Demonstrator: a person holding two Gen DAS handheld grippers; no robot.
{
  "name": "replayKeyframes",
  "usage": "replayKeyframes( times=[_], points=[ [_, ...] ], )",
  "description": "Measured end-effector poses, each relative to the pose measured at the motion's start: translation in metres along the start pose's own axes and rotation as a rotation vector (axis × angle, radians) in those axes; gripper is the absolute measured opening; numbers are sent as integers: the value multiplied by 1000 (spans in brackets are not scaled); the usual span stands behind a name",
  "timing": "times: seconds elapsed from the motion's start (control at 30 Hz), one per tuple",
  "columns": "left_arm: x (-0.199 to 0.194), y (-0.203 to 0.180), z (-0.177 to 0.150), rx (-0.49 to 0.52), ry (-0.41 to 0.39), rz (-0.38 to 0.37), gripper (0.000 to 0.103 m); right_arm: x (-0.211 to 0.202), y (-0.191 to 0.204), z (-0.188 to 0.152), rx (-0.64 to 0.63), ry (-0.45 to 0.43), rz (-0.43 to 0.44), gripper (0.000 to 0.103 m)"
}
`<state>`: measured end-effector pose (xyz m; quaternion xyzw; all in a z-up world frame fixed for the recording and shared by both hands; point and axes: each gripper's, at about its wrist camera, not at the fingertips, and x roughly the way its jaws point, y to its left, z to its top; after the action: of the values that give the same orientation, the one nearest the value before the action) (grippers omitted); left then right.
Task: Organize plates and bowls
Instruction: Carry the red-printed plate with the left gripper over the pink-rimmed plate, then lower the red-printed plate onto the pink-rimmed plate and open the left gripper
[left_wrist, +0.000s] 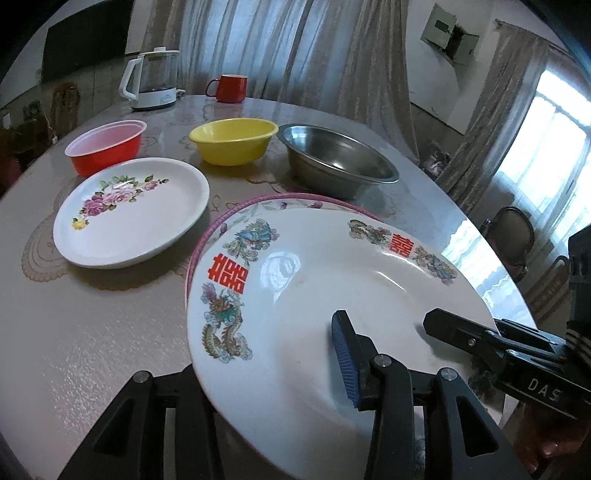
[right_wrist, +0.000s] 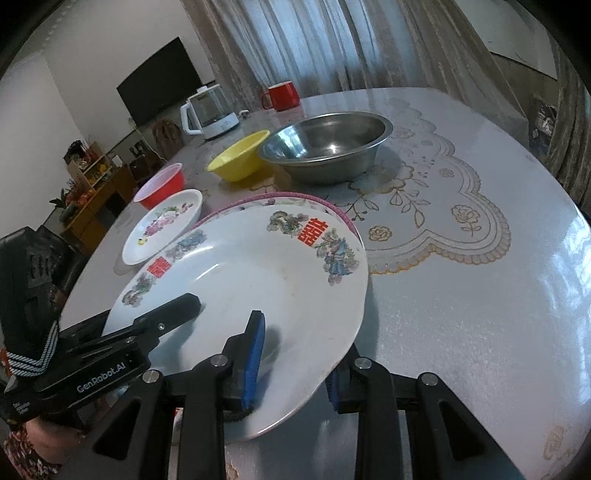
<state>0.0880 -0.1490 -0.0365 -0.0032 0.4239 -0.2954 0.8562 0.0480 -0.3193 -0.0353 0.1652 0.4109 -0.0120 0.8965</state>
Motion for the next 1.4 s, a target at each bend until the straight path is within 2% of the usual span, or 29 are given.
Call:
replayKeyframes(
  times=[0.37,0.53,0.6,0.8,1.07,1.13,1.23,1.4],
  points=[
    [3,0,3,-15,-13,67,45,3,4,7,-13,39,-38,34],
    [3,-2,1,7,-20,86,45,-9,0,3,-5,34,-13,34],
    [2,-5,-1,18,-16,88,45,-12,0,0,-17,40,-48,34],
    [0,-9,-5,22,6,72,45,-14,-13,-8,35,28,-17,28],
    [-8,-14,-8,52,27,87,44,-16,-11,-9,2,1,-70,27],
    [-14,-16,-11,77,23,103,42,-18,-10,-8,-16,-10,-94,23],
    [-23,-14,-15,89,18,82,40,-19,-10,-7,-35,-16,-119,21],
    [-35,-12,-18,93,10,90,37,-18,-16,-9,9,-2,-78,21]
  ],
)
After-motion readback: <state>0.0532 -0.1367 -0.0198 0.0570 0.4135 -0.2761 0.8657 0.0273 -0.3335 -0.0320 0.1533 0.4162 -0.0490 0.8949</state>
